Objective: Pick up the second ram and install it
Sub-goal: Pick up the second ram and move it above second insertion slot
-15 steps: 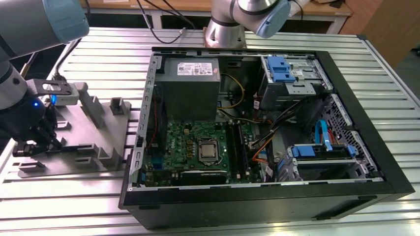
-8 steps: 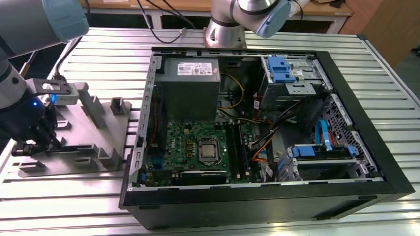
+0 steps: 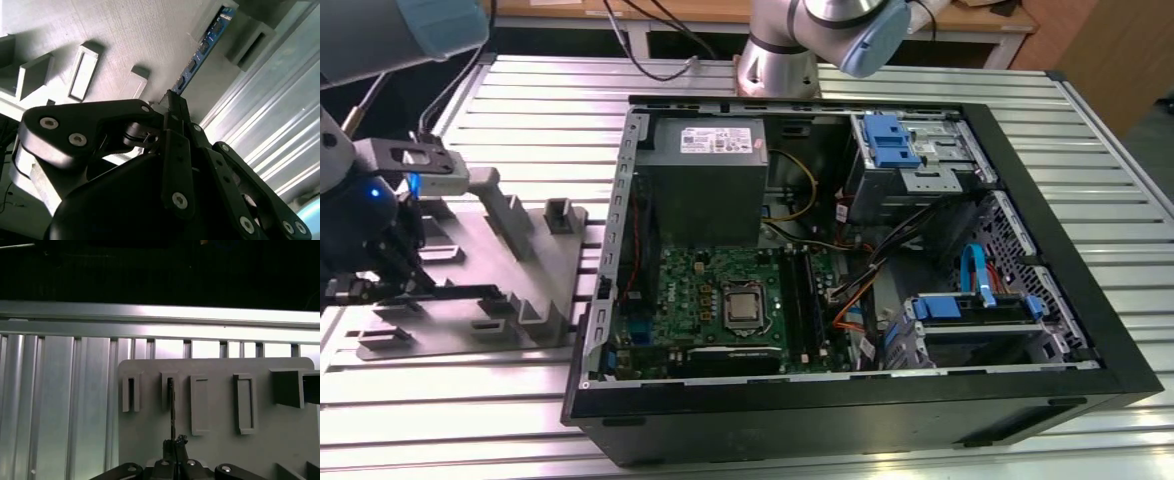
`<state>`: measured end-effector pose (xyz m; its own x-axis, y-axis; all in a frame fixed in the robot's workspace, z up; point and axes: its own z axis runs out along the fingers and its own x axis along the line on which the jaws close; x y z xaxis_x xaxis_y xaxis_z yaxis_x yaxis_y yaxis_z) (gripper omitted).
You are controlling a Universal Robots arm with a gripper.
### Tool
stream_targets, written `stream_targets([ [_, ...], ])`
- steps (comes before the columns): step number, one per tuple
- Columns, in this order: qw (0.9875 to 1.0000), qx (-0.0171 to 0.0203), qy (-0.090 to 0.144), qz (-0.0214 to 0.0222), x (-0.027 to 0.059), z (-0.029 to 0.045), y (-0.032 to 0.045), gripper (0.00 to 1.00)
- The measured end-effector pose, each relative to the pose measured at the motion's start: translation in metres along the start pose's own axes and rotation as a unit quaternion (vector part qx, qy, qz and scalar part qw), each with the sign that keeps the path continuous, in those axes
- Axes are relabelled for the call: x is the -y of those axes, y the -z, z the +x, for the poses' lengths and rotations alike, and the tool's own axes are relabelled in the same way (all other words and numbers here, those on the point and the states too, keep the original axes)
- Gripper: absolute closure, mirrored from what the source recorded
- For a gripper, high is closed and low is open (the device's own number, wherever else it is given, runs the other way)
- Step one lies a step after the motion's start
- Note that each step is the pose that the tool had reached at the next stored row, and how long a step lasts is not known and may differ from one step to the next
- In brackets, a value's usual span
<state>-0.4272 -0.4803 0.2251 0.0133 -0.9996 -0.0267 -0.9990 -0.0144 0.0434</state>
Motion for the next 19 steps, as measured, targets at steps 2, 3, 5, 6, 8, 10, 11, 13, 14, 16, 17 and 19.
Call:
stream_targets([
  [2,1.0,0.0001,0.0,0.0001,-0.0003,-0.0002,0.0073,0.89],
  [3,1.0,0.0,0.0,0.0,-0.0005,-0.0003,0.0112,0.89],
  [5,1.0,0.0001,0.0,0.0001,-0.0007,-0.0006,0.0188,0.89],
  [6,1.0,0.0001,0.0,0.0001,-0.0009,-0.0007,0.0226,0.89],
  [8,1.0,0.0,0.0,0.0,-0.0013,-0.0009,0.0308,0.89],
  [10,1.0,0.0,0.0,0.0001,-0.0016,-0.0013,0.0391,0.89],
  [11,1.0,0.0,0.0,0.0,-0.0018,-0.0015,0.0431,0.89],
  [13,1.0,0.0001,0.0,0.0001,-0.0022,-0.002,0.0513,0.89],
  [14,1.0,0.0,0.0,0.0001,-0.0024,-0.0022,0.0553,0.89],
  [16,1.0,0.0,0.0,0.0001,-0.0027,-0.0027,0.0638,0.89],
  [17,1.0,0.0,0.0,0.0,-0.0029,-0.003,0.0682,0.89],
  [19,1.0,0.0001,0.0,0.0001,-0.0033,-0.0035,0.0768,0.89],
])
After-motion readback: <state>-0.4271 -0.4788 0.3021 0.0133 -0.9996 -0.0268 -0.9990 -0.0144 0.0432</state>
